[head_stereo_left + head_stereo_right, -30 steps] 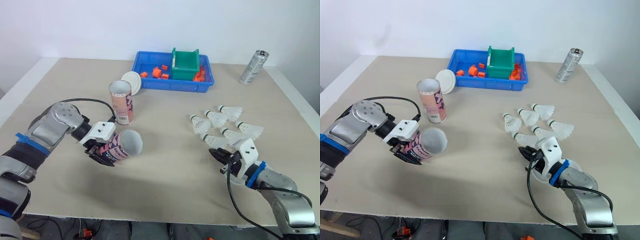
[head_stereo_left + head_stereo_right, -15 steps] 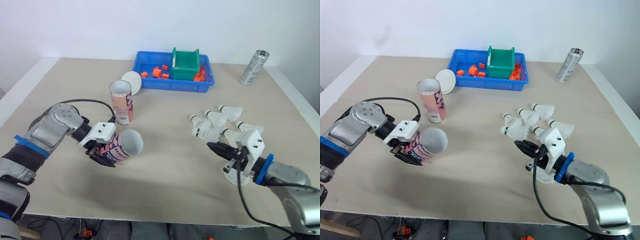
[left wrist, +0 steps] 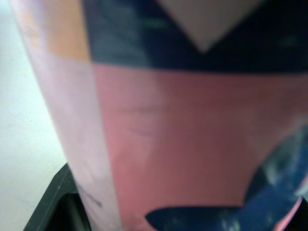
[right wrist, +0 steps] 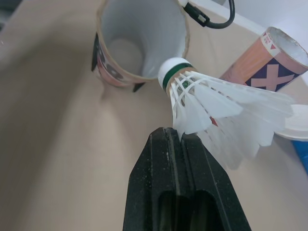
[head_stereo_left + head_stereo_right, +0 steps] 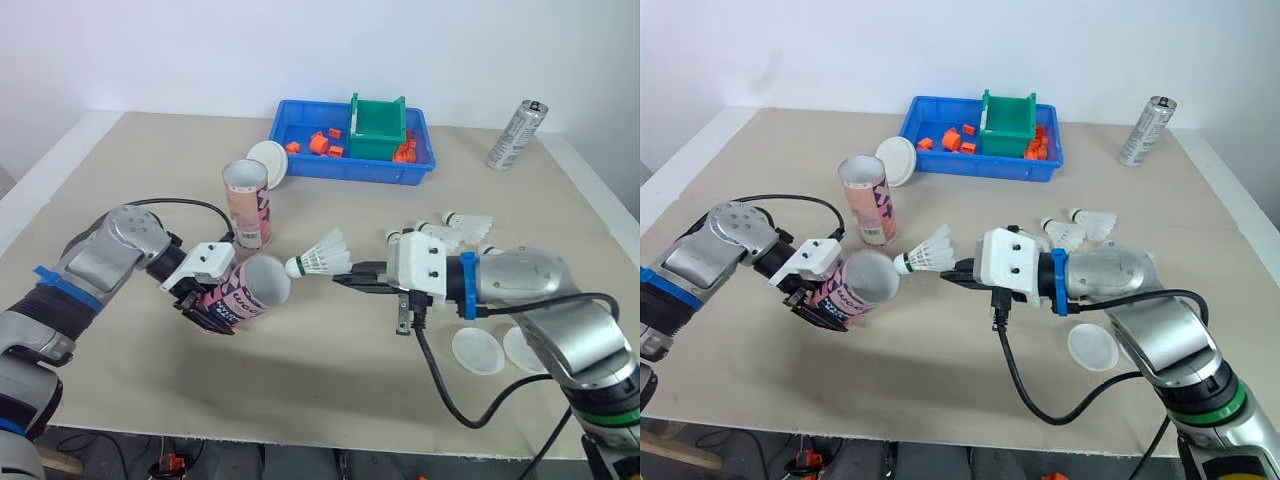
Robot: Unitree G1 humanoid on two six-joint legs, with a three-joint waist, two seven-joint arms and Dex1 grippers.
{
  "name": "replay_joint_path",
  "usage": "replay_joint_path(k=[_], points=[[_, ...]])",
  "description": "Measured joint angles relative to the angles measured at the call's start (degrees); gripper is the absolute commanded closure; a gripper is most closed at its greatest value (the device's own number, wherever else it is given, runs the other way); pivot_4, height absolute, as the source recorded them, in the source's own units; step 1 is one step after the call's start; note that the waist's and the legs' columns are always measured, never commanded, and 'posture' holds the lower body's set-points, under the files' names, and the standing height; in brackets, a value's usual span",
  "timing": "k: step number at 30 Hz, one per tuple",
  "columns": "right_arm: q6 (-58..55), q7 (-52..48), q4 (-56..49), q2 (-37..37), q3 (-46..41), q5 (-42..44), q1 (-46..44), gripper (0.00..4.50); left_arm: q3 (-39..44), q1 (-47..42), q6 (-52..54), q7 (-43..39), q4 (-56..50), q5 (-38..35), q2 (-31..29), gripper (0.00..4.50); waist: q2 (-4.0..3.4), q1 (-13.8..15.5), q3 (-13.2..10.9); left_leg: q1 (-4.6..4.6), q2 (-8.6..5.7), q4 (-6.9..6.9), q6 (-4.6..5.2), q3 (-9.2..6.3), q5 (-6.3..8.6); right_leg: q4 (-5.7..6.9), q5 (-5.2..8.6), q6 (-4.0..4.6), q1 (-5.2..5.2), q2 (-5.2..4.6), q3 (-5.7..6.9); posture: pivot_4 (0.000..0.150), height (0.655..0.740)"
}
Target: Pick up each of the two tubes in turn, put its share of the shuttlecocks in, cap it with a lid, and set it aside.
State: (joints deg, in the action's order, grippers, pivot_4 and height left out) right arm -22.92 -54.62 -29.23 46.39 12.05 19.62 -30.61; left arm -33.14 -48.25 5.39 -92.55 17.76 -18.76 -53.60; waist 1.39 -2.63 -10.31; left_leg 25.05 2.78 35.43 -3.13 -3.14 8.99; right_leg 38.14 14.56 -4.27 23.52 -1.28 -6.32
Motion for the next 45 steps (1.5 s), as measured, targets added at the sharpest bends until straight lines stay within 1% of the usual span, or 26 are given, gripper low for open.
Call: replay_joint_path(k=[5, 11, 14, 16, 17, 20, 21, 22, 23, 25, 26, 28, 29, 31, 33, 35, 38, 41, 45], points=[[1.89, -3.15, 1.87, -4.86, 2.86, -0.44, -3.82, 4.4, -0.08, 0.05, 0.1, 0.1, 0.13, -0.16, -0.43, 1.29, -0.01, -0.15, -0.01, -0.1, 0.09, 0.01, 0.01, -0.04, -0.02, 0.11, -0.05, 0.08, -0.02, 0.1, 0.02, 0.15, 0.7355], [2.34, -6.23, 2.6, -5.4, 2.61, 0.97, -5.92, 4.4, -0.12, 0.05, 0.77, 0.43, -0.67, -0.25, -0.22, 1.29, -0.01, -0.04, -0.01, -0.01, 0.06, 0.05, 0.0, -0.04, -0.02, 0.06, -0.03, 0.06, -0.03, 0.07, 0.02, 0.15, 0.7355], [3.54, -7.17, 3.88, -6.22, 3.49, -0.29, -6.78, 4.4, -0.11, 0.04, 0.98, 0.36, -0.74, -0.17, -0.27, 1.29, -0.01, -0.06, -0.01, -0.04, 0.06, 0.02, 0.0, -0.06, -0.02, 0.08, -0.02, 0.08, -0.02, 0.1, 0.02, 0.15, 0.7355], [4.22, -7.91, 5.48, -7.1, 5.48, -2.07, -7.86, 3.83, -0.11, 0.04, 1.12, 0.41, -0.77, -0.12, -0.27, 1.29, -0.01, -0.08, -0.01, -0.04, 0.06, 0.03, 0.0, -0.06, -0.02, 0.09, -0.03, 0.08, -0.03, 0.1, 0.02, 0.15, 0.7355], [4.37, -8.36, 6.88, -8.02, 6.72, -3.02, -8.76, 3.66, -0.12, -0.01, 1.22, 0.42, -0.81, -0.08, -0.25, 1.29, -0.01, -0.08, -0.01, -0.04, 0.06, 0.04, 0.0, -0.06, -0.02, 0.09, -0.03, 0.08, -0.02, 0.1, 0.02, 0.15, 0.7355], [4.36, -9.75, 9.17, -9.46, 8.29, -3.58, -10.65, 2.27, -0.11, -0.05, 1.22, 0.49, -0.92, -0.1, -0.11, 1.29, -0.01, -0.01, -0.01, -0.01, 0.06, 0.05, 0.0, -0.06, -0.02, 0.08, -0.03, 0.07, -0.03, 0.09, 0.02, 0.15, 0.7355], [4.27, -10.15, 9.42, -9.65, 8.28, -3.53, -10.99, 1.73, -0.12, -0.04, 1.23, 0.48, -0.93, -0.12, -0.11, 1.29, -0.01, 0.02, -0.01, -0.01, 0.06, 0.05, 0.0, -0.06, -0.02, 0.08, -0.02, 0.06, -0.03, 0.09, 0.02, 0.15, 0.7355], [3.44, -10.54, 9.66, -9.95, 8.13, -2.7, -11.4, 1.35, -0.11, -0.04, 1.27, 0.39, -0.94, -0.14, -0.12, 1.29, -0.01, 0.01, -0.01, -0.01, 0.06, 0.04, 0.0, -0.06, -0.02, 0.08, -0.01, 0.05, -0.03, 0.09, 0.02, 0.15, 0.7355], [1.59, -10.65, 9.83, -10.47, 7.2, -0.6, -11.8, 0.87, -0.11, -0.04, 1.3, 0.35, -0.98, -0.14, -0.12, 1.29, -0.02, 0.01, -0.01, -0.01, 0.06, 0.03, 0.0, -0.06, -0.02, 0.08, -0.01, 0.05, -0.03, 0.09, 0.02, 0.15, 0.7355], [-3.76, -11.5, 9.8, -10.16, 2.06, 6.87, -11.87, 0.87, -0.07, 0.02, 1.35, 0.54, -1.29, -0.16, -0.11, 1.29, -0.02, 0.09, -0.02, 0.01, 0.06, 0.03, 0.0, -0.13, -0.02, 0.09, -0.01, 0.04, -0.07, 0.09, 0.07, 0.15, 0.7355], [-4.84, -11.44, 9.8, -9.8, 0.23, 8.5, -11.87, 0.87, -0.06, 0.04, 1.38, 0.59, -1.41, -0.13, -0.11, 1.29, -0.02, 0.1, -0.02, 0.01, 0.06, 0.03, 0.0, -0.14, -0.02, 0.08, -0.01, 0.03, -0.09, 0.08, 0.09, 0.15, 0.7355], [-7.18, -9.67, 9.96, -8.16, -6.32, 11.52, -9.73, 0.87, 0.01, 0.36, 1.74, 0.64, -2.11, -0.14, -0.13, 1.29, 0.01, 0.2, 0.0, 0.01, 0.03, 0.03, 0.0, -0.15, -0.02, 0.06, 0.03, 0.01, -0.15, 0.05, 0.12, 0.15, 0.7355], [-8.13, -7.75, 10.23, -6.62, -10.27, 12.0, -6.64, 0.87, 0.13, 0.54, 2.02, 0.69, -2.66, -0.17, -0.14, 1.29, 0.05, 0.36, 0.02, 0.02, 0.01, 0.02, 0.0, -0.15, -0.02, 0.05, 0.06, 0.01, -0.15, 0.03, 0.14, 0.15, 0.7355], [-9.14, -4.15, 10.47, -4.83, -15.22, 11.49, 0.67, 0.87, 0.61, 1.19, 2.2, 0.7, -3.17, -0.21, -0.39, 1.29, 0.06, 0.41, 0.03, 0.01, 0.0, -0.02, 0.01, -0.14, 0.0, 0.05, 0.09, 0.0, -0.14, 0.03, 0.14, 0.15, 0.7355], [-9.71, -0.46, 9.3, -4.99, -18.29, 10.7, 8.16, 0.87, 1.05, 1.64, 2.4, 0.52, -3.45, -0.23, -0.73, 1.29, 0.0, 0.32, 0.02, 0.0, 0.0, -0.08, 0.05, -0.12, 0.01, 0.11, 0.06, -0.07, -0.07, 0.05, 0.13, 0.15, 0.7355], [-9.86, 4.45, 6.37, -6.95, -21.68, 10.32, 16.21, 0.87, 1.69, 2.45, 2.54, 0.44, -3.77, -0.25, -1.18, 1.29, -0.02, 0.2, 0.02, -0.02, 0.01, -0.08, 0.16, -0.15, 0.08, 0.21, 0.12, -0.1, -0.05, 0.08, 0.15, 0.15, 0.7355], [-9.9, 9.58, 2.85, -9.61, -23.89, 10.6, 19.47, 0.87, 1.85, 2.68, 2.62, 0.37, -3.77, -0.06, -1.36, 1.29, -0.22, -0.4, -0.03, -0.12, 0.02, -0.04, 0.2, -0.08, 0.09, 0.26, 0.08, -0.03, -0.06, 0.09, 0.06, 0.15, 0.7355], [-8.96, 14.69, -0.58, -12.34, -23.12, 8.83, 21.6, 0.87, 1.85, 2.88, 2.57, 0.48, -3.78, -0.1, -1.15, 1.29, -0.13, -0.22, 0.01, -0.2, 0.03, -0.01, 0.26, -0.12, 0.04, 0.25, 0.14, 0.17, -0.16, 0.12, 0.09, 0.15, 0.7355], [-7.46, 18.75, 1.66, -14.77, -19.46, 4.54, 22.98, 0.87, 1.86, 2.86, 2.56, 0.49, -3.74, -0.12, -0.87, 1.29, -0.14, -0.19, 0.01, -0.15, 0.0, 0.1, 0.25, 0.01, 0.03, 0.2, 0.04, 0.11, -0.15, 0.07, -0.05, 0.15, 0.7355]])
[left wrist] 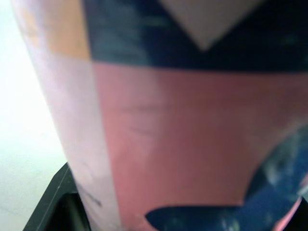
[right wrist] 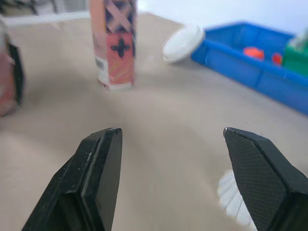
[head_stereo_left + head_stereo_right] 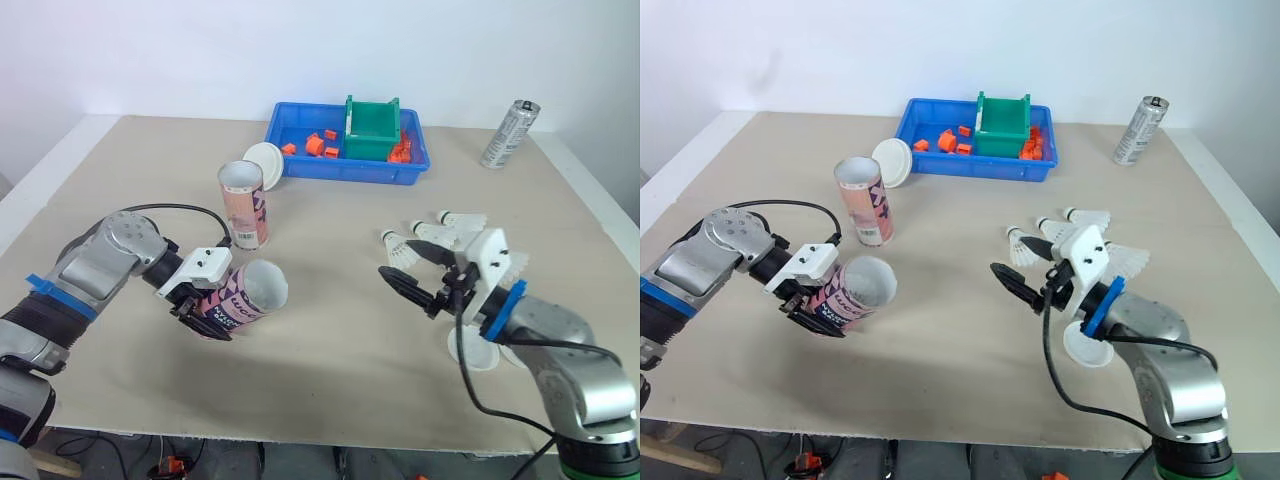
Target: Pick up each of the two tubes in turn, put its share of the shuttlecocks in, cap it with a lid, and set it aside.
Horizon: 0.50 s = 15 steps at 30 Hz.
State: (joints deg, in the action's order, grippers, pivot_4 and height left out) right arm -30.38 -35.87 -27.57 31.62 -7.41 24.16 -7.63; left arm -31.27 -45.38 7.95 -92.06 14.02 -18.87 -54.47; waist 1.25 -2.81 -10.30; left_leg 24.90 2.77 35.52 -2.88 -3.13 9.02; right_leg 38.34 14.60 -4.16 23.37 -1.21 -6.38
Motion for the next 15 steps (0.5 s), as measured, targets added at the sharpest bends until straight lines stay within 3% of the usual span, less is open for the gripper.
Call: replay_joint_path(k=[15], points=[[11.17, 2.56, 22.63, -4.41, 7.13, -11.14, -7.49, 0.87, 1.53, 0.71, 0.8, -0.49, -0.12, 0.29, 0.7, 1.29, -0.01, 0.05, -0.01, 0.07, 0.0, -0.06, 0.01, -0.04, 0.0, -0.05, 0.05, -0.01, 0.02, 0.05, 0.02, 0.15, 0.7355]])
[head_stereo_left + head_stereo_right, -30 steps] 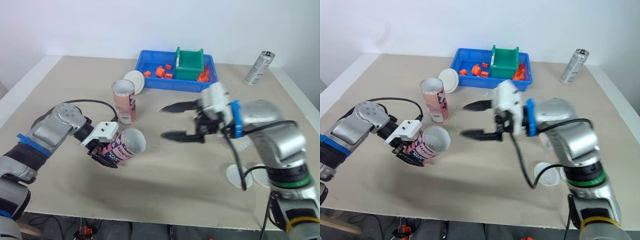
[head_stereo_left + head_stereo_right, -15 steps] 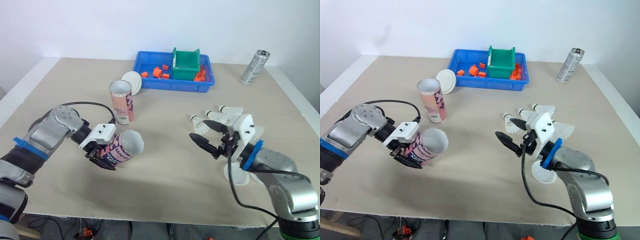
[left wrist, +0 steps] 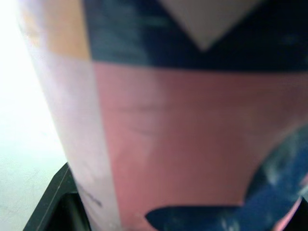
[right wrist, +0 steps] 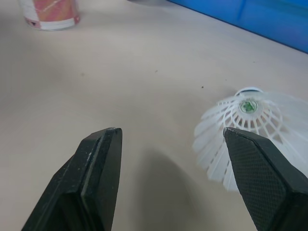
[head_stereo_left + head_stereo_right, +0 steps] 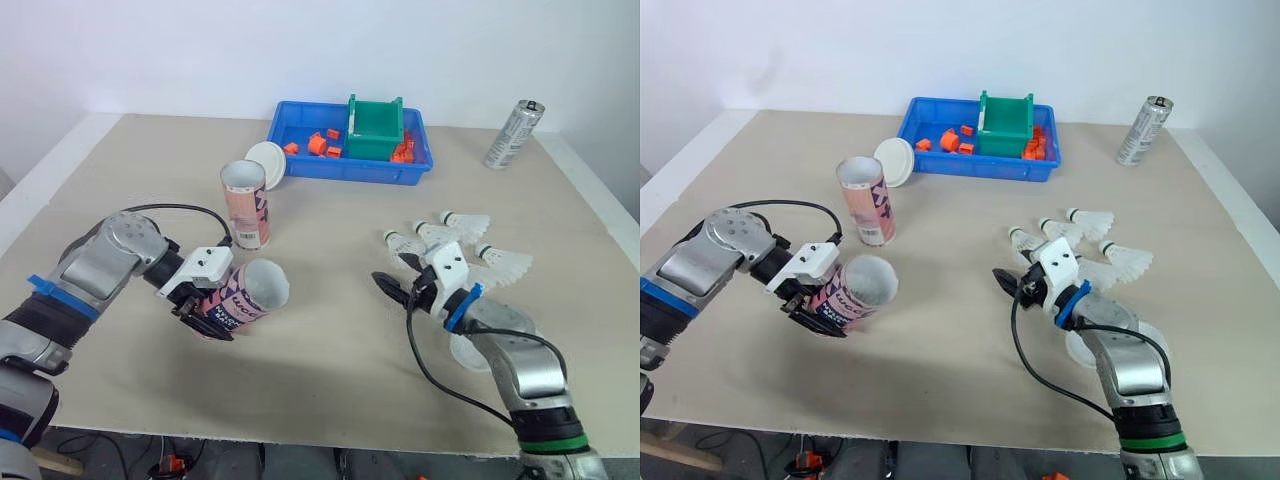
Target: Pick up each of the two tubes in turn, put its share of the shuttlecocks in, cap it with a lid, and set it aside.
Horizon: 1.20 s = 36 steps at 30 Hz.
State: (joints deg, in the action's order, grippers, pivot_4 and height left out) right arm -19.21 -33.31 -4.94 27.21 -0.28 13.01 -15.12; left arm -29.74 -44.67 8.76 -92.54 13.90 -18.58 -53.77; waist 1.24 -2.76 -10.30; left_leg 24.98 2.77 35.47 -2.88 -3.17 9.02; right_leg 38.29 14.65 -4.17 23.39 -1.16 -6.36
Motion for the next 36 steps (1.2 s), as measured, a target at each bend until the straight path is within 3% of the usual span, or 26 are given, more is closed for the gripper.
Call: replay_joint_path(k=[3, 10, 11, 18, 22, 25, 30, 36], points=[[2.06, -0.16, 3.58, -0.37, 0.22, -0.99, -1.95, 0.87, 0.41, 0.34, 0.11, 0.04, -0.15, 0.01, -0.01, 1.29, 0.0, 0.0, 0.0, 0.0, 0.0, 0.0, 0.0, 0.0, 0.0, 0.0, 0.0, 0.0, 0.0, 0.0, 0.0, 0.15, 0.7355], [6.41, -0.09, 11.19, -1.36, 1.2, -4.34, -6.35, 4.34, 1.27, 1.09, 0.57, 0.09, -1.19, 0.25, -0.05, 1.29, -0.01, -0.02, -0.01, 0.01, 0.0, -0.04, 0.0, -0.01, 0.0, 0.0, 0.02, -0.06, 0.0, 0.02, 0.0, 0.15, 0.7355], [6.55, -0.1, 11.26, -1.39, 1.2, -4.36, -6.36, 4.45, 1.35, 1.14, 0.62, 0.07, -1.25, 0.25, -0.05, 1.29, -0.01, -0.02, -0.01, 0.02, 0.0, -0.05, 0.01, -0.01, 0.01, 0.0, 0.01, -0.1, 0.01, 0.01, 0.0, 0.15, 0.7355], [6.9, -0.55, 10.2, -1.47, 1.2, -4.07, -6.37, 4.45, 2.15, 1.76, 1.53, 0.18, -2.11, 0.61, -0.13, 1.29, -0.01, -0.02, -0.01, 0.02, 0.0, -0.06, 0.01, -0.03, 0.01, 0.0, 0.01, -0.1, 0.02, 0.03, 0.0, 0.15, 0.7355], [6.2, -5.81, -0.37, -0.13, 1.48, 0.16, -5.99, 4.45, 2.29, 1.89, 1.64, 0.11, -2.23, 0.64, -0.18, 1.29, -0.06, 0.0, -0.04, 0.04, 0.0, -0.07, 0.01, -0.04, 0.01, 0.01, -0.01, -0.14, 0.03, 0.03, 0.0, 0.15, 0.7355], [5.34, -10.49, -8.08, 3.15, 1.51, 3.45, -7.55, 4.45, 2.29, 1.89, 1.62, 0.15, -2.24, 0.66, -0.14, 1.29, -0.06, 0.01, -0.04, 0.04, 0.0, -0.05, 0.01, -0.05, 0.01, -0.01, 0.02, -0.1, 0.01, 0.02, 0.01, 0.15, 0.7355], [0.05, -23.44, -20.19, 17.59, 1.54, 9.65, -11.51, 4.45, 2.33, 1.9, 1.55, -0.01, -2.09, 0.67, 0.09, 1.29, -0.07, 0.1, -0.05, 0.03, 0.02, -0.05, 0.01, -0.05, 0.01, -0.03, 0.06, 0.0, 0.0, 0.02, 0.02, 0.15, 0.7355], [0.24, -30.76, -23.01, 20.77, 6.56, 10.12, -14.34, 4.45, 2.33, 1.92, 1.57, -0.02, -2.08, 0.63, 0.11, 1.29, -0.07, 0.07, -0.05, 0.02, 0.03, -0.03, 0.01, -0.01, 0.01, -0.03, 0.06, 0.03, 0.02, 0.0, 0.02, 0.15, 0.7355]])
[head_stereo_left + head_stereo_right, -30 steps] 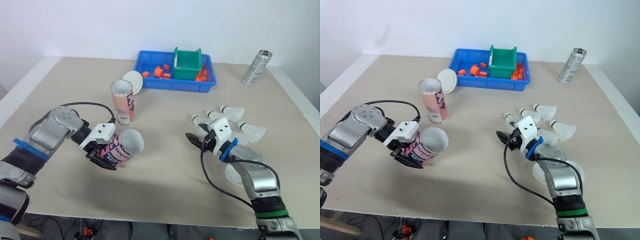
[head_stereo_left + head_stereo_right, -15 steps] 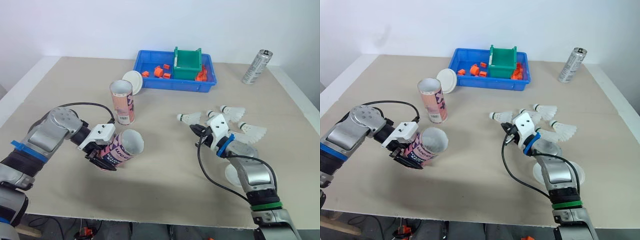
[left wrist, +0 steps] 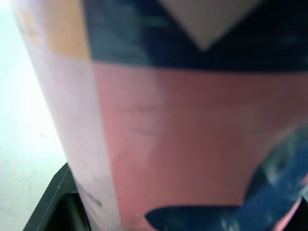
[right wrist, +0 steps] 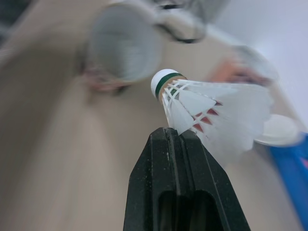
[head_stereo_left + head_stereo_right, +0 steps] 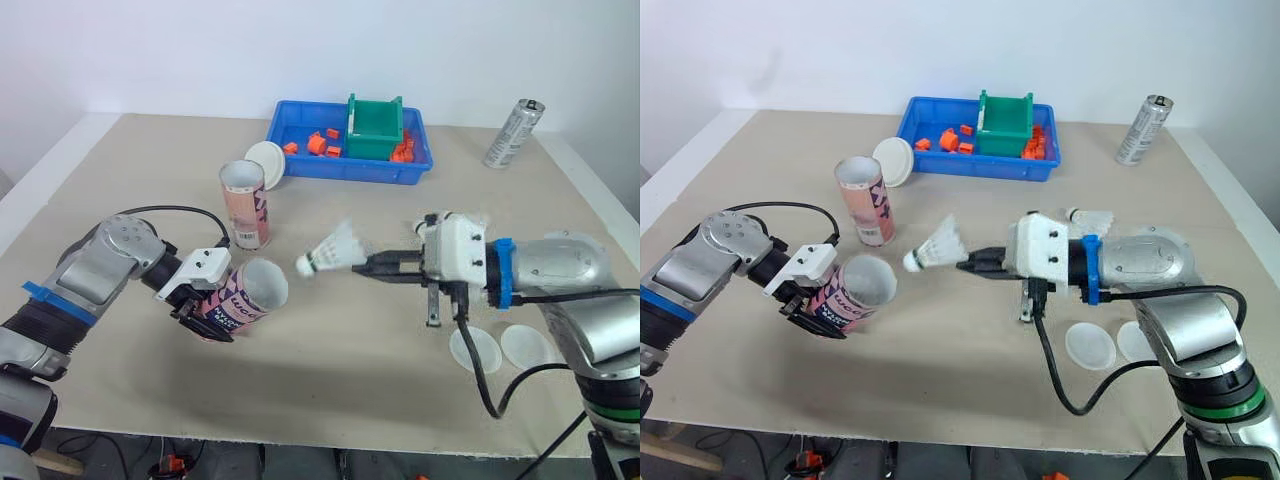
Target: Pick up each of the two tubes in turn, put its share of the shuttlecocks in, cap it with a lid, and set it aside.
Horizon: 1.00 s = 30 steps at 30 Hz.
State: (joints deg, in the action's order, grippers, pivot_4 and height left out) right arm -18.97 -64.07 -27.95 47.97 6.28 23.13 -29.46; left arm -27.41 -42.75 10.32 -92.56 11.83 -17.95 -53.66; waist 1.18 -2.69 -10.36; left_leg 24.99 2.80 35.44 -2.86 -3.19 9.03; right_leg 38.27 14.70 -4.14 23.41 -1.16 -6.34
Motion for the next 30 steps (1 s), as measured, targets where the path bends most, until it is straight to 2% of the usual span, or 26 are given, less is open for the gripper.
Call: replay_joint_path(k=[6, 13, 16, 19, 21, 22, 27, 30], points=[[3.47, -2.28, 1.19, -3.73, 6.28, -3.2, -5.76, 4.45, 0.32, 0.19, 0.14, 0.03, -0.06, -0.03, 0.09, 1.29, 0.0, -0.01, 0.0, 0.02, 0.0, 0.0, 0.0, -0.01, 0.0, 0.0, 0.0, -0.01, 0.02, 0.01, 0.01, 0.15, 0.7355], [5.35, -3.43, 5.32, -8.05, 7.72, -4.51, -10.56, 4.45, 0.5, 0.3, 0.21, -0.01, -0.16, -0.04, 0.2, 1.29, 0.0, 0.0, 0.0, 0.04, 0.0, -0.01, 0.0, -0.02, 0.0, 0.01, 0.01, -0.02, 0.03, 0.02, 0.02, 0.15, 0.7355], [3.62, -4.24, 5.74, -8.88, 9.42, -4.56, -12.37, 3.57, 0.52, 0.3, 0.22, 0.06, -0.17, -0.02, 0.21, 1.29, 0.0, 0.01, 0.0, 0.03, 0.02, -0.01, 0.0, -0.06, 0.0, 0.03, 0.0, 0.0, 0.02, 0.04, 0.05, 0.15, 0.7355], [0.76, -5.66, 5.73, -8.89, 9.9, -3.57, -13.08, 2.1, 0.54, 0.3, 0.22, 0.08, -0.17, -0.05, 0.22, 1.29, 0.0, 0.01, 0.0, 0.05, 0.01, 0.0, 0.0, -0.05, 0.0, 0.02, 0.0, 0.0, 0.02, 0.02, 0.06, 0.15, 0.7355], [-0.52, -5.99, 5.61, -8.89, 9.89, -2.88, -13.82, 1.35, 0.54, 0.3, 0.22, 0.05, -0.17, -0.01, 0.22, 1.29, 0.0, 0.0, 0.0, 0.04, 0.02, -0.01, 0.0, -0.06, 0.0, 0.03, 0.0, 0.0, 0.03, 0.03, 0.06, 0.15, 0.7355], [-0.94, -5.99, 5.52, -8.9, 9.87, -2.57, -13.9, 0.81, 0.54, 0.3, 0.22, 0.05, -0.17, -0.01, 0.22, 1.29, 0.0, 0.01, 0.0, 0.03, 0.02, -0.01, 0.0, -0.07, 0.0, 0.03, 0.0, 0.01, 0.03, 0.04, 0.07, 0.15, 0.7355], [-5.88, -4.65, 5.42, -8.17, 6.77, 0.64, -13.34, 0.81, 0.7, 0.59, 0.29, 0.15, -0.91, 0.01, 0.23, 1.29, 0.0, 0.08, 0.0, 0.07, 0.02, 0.0, 0.0, -0.07, 0.0, 0.02, 0.01, 0.01, 0.02, 0.01, 0.08, 0.15, 0.7355], [-9.1, 0.38, 6.34, -5.14, -3.66, 2.48, -5.67, 0.81, 0.93, 1.04, 0.8, 0.19, -1.75, -0.01, 0.43, 1.29, 0.12, 0.45, 0.06, 0.08, -0.01, -0.03, 0.0, -0.1, 0.0, -0.01, 0.05, -0.06, -0.05, -0.02, 0.15, 0.15, 0.7355]])
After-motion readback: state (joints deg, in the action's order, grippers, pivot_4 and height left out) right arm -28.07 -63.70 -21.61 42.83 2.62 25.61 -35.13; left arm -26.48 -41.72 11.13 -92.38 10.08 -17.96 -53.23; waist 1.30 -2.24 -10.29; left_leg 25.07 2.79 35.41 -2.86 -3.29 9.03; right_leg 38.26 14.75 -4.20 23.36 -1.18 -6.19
